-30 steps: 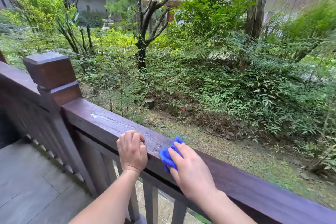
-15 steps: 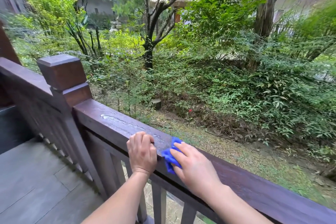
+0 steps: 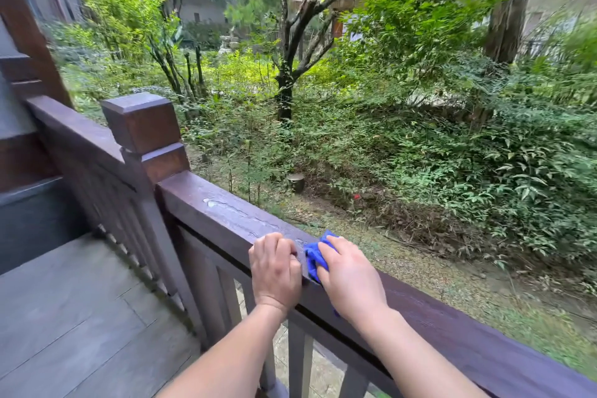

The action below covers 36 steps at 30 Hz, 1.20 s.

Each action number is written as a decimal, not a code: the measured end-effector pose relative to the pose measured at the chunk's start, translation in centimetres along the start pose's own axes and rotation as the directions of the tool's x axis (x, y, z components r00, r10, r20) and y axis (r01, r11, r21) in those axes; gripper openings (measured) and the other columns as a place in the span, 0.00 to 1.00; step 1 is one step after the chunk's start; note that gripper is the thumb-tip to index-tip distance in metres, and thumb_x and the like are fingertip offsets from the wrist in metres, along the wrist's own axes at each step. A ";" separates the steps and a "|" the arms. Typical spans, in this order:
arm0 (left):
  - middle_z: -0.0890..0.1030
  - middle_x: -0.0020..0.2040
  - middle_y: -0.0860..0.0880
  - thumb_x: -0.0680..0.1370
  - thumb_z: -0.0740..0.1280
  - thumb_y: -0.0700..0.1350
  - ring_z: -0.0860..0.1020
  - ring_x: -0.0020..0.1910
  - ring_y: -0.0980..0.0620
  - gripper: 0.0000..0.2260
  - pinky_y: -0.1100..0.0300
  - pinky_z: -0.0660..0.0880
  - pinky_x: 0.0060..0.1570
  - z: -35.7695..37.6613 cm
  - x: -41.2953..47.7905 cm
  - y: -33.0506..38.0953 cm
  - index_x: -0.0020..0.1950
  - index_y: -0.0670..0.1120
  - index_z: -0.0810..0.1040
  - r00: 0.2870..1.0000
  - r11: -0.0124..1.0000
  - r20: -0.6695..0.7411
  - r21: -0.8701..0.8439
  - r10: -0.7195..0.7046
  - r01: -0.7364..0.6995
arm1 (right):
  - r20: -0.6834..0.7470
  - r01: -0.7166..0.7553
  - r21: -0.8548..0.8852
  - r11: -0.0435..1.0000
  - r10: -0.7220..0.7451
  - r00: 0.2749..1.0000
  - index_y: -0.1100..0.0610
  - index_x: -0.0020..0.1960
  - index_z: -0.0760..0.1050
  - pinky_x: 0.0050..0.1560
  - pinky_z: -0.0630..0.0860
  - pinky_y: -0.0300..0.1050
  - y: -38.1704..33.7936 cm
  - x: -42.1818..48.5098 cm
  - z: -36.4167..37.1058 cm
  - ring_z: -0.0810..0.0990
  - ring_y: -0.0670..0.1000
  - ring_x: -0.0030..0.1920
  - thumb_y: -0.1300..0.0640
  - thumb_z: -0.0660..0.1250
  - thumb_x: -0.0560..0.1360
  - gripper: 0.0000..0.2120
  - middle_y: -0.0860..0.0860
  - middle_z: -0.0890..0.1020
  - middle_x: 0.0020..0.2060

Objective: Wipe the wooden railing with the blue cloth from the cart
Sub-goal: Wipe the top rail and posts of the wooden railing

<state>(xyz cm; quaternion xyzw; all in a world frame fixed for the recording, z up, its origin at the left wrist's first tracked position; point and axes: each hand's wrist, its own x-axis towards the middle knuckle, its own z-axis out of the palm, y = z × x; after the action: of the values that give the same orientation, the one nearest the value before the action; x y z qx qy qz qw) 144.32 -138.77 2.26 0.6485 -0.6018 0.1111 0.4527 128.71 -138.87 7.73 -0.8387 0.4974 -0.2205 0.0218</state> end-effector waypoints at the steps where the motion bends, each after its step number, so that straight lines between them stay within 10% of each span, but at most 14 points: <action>1: 0.75 0.47 0.45 0.72 0.56 0.46 0.68 0.46 0.44 0.08 0.49 0.64 0.47 -0.2 0.0 0.1 0.42 0.46 0.73 1.000 1.000 0.016 0.003 -0.008 0.008 | -0.006 -0.052 0.003 0.999 0.052 0.999 0.55 0.62 0.72 0.67 0.65 0.46 -0.9 1.2 0.3 0.68 0.55 0.66 0.49 0.60 0.76 0.18 0.53 0.72 0.66; 11: 0.74 0.51 0.52 0.74 0.61 0.40 0.74 0.53 0.52 0.05 0.64 0.69 0.57 -4.2 1.6 -5.0 0.47 0.46 0.74 0.994 0.937 0.036 -0.339 0.107 -0.089 | 0.015 0.006 -0.064 0.998 -0.005 1.000 0.51 0.61 0.74 0.64 0.67 0.44 -1.6 3.9 2.0 0.70 0.52 0.65 0.48 0.62 0.75 0.16 0.49 0.74 0.66; 17: 0.80 0.50 0.44 0.72 0.57 0.47 0.77 0.52 0.41 0.15 0.49 0.71 0.56 -8.0 13.3 -16.7 0.48 0.41 0.79 0.998 0.996 0.048 -0.072 -0.051 0.054 | -0.062 -0.135 -0.095 0.986 0.130 0.990 0.52 0.56 0.76 0.60 0.72 0.47 -6.6 7.4 4.1 0.74 0.56 0.59 0.50 0.65 0.74 0.12 0.51 0.77 0.61; 23: 0.79 0.50 0.45 0.76 0.61 0.45 0.77 0.52 0.42 0.10 0.49 0.71 0.55 -5.6 21.4 -25.7 0.49 0.45 0.80 0.924 0.988 0.375 0.154 -0.072 0.015 | -0.080 -0.228 -0.129 0.965 0.219 0.973 0.56 0.56 0.80 0.56 0.76 0.52 -7.8 6.5 5.0 0.79 0.56 0.58 0.55 0.78 0.64 0.22 0.53 0.81 0.58; 30: 0.80 0.47 0.53 0.71 0.57 0.47 0.74 0.48 0.46 0.11 0.50 0.70 0.48 -3.5 20.5 -28.4 0.42 0.53 0.79 0.963 0.998 0.268 0.065 -0.035 0.018 | -0.174 -0.429 -0.113 0.896 0.407 0.897 0.55 0.54 0.79 0.56 0.75 0.49 -9.2 8.8 5.4 0.77 0.57 0.56 0.55 0.72 0.71 0.13 0.53 0.80 0.57; 36: 0.80 0.49 0.52 0.72 0.56 0.47 0.74 0.50 0.45 0.12 0.50 0.70 0.49 -3.4 20.6 -28.3 0.44 0.52 0.80 0.959 0.997 0.282 0.076 -0.026 0.005 | -0.127 -0.264 -0.155 0.952 0.246 0.961 0.56 0.54 0.80 0.56 0.76 0.49 -10.9 9.8 6.6 0.80 0.57 0.55 0.55 0.74 0.67 0.16 0.53 0.81 0.56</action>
<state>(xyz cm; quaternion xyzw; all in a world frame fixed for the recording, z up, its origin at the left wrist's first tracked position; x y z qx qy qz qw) 175.82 -154.12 5.52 0.6788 -0.6507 0.0360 0.3385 144.24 -142.83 7.95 -0.7532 0.6192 -0.2166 -0.0481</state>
